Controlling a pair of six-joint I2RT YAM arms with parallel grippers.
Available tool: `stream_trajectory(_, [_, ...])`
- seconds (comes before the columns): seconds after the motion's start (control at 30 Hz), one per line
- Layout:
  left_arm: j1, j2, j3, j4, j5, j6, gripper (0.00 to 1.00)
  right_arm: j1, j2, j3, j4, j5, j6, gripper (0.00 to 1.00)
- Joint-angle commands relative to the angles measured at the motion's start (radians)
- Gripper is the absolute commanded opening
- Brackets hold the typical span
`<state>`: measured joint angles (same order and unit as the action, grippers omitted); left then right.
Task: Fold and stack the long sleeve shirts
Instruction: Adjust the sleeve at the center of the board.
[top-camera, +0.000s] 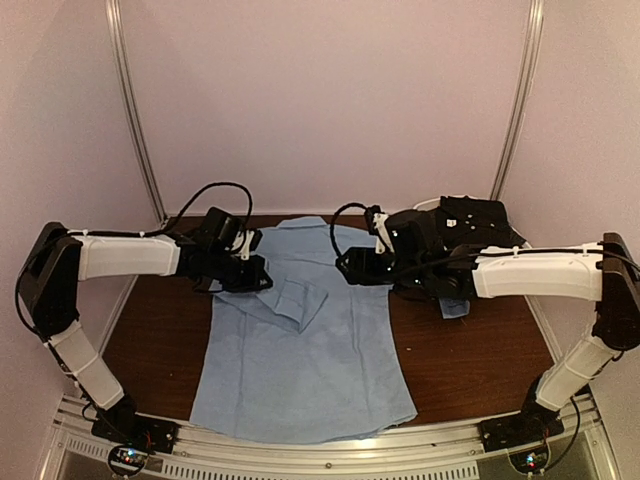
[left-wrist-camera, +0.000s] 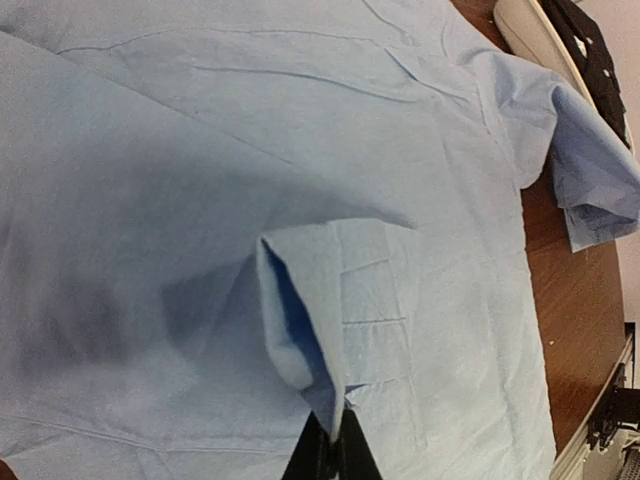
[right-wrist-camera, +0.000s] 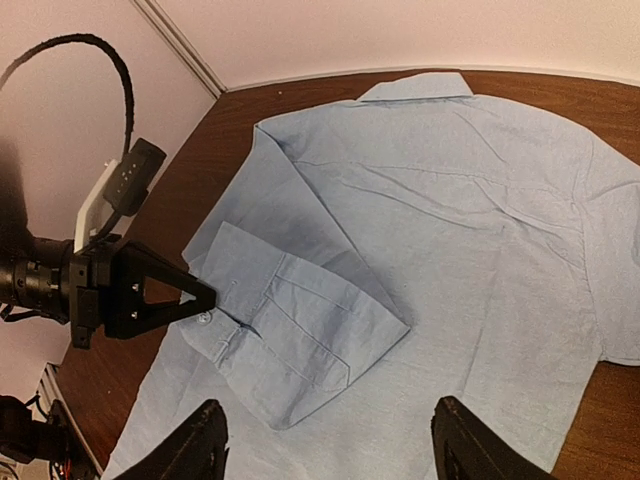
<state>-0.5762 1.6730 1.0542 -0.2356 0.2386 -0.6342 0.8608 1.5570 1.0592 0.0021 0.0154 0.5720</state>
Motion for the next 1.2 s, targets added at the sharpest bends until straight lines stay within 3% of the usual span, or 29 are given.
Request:
stream_trajectory(0.0, [-0.039,-0.032,0.02,0.111,0.12,0.025,0.0,-0.007,0.039,0.003,0.106,-0.11,0.048,0.72])
stream_trajectory(0.17, [-0.069,-0.005,-0.003,0.216,0.197,0.007,0.0,-0.009,0.089,0.007,0.201,-0.193,0.102,0.75])
stream_trajectory(0.63, [-0.177,0.017,-0.01,0.325,0.086,0.086,0.0,-0.033,0.213,0.024,0.367,-0.283,0.309,0.9])
stream_trajectory(0.93, [-0.197,0.025,-0.009,0.337,0.067,0.122,0.0,-0.049,0.257,0.021,0.368,-0.262,0.349,0.88])
stream_trajectory(1.17, [-0.21,0.039,-0.007,0.347,0.072,0.154,0.0,-0.052,0.29,0.038,0.355,-0.269,0.353,0.78])
